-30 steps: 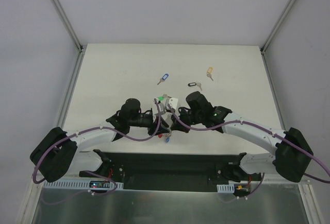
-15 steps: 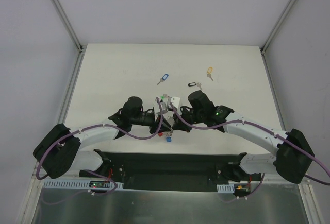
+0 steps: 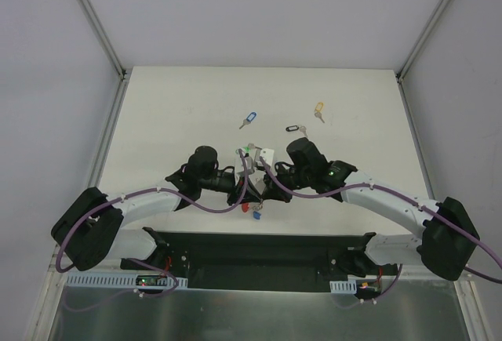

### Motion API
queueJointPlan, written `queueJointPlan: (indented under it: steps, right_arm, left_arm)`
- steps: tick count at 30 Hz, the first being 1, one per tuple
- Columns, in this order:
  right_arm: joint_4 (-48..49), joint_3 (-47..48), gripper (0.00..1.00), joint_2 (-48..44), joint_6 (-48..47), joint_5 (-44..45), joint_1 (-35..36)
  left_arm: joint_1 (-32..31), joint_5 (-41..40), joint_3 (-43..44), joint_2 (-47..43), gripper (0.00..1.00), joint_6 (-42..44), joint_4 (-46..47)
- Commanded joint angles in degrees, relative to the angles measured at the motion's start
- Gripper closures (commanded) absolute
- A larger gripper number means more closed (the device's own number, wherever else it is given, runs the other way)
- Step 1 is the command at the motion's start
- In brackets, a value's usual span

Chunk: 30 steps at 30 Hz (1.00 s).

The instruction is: Put the keys on the keyring

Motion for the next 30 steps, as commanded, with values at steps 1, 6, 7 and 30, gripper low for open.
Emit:
queueJointPlan:
  steps: [1,6,7,30]
  right_arm:
    - [0.45,0.81,0.99,0.33,-2.04,-3.19,1.37]
    - [0.54,0.98,0.98,0.41,-1.43,-3.1,1.37]
    - [0.72,1.07,0.97,0.15,-0.99,-2.06,1.46]
    - [39.98,-23.09,0.66,-13.48,22.03,6.92,-0.47]
  left_arm:
    - [-1.99,3.97,4.25,1.19,0.95,0.43,2.57]
    - [-1.99,1.95,3.81,0.75,1.0,-0.1,2.57]
    - [-1.99,1.34,3.63,0.66,1.0,-0.1,2.57]
    - [-1.99,-12.29,-12.98,-4.61,1.0,-14.25,28.66]
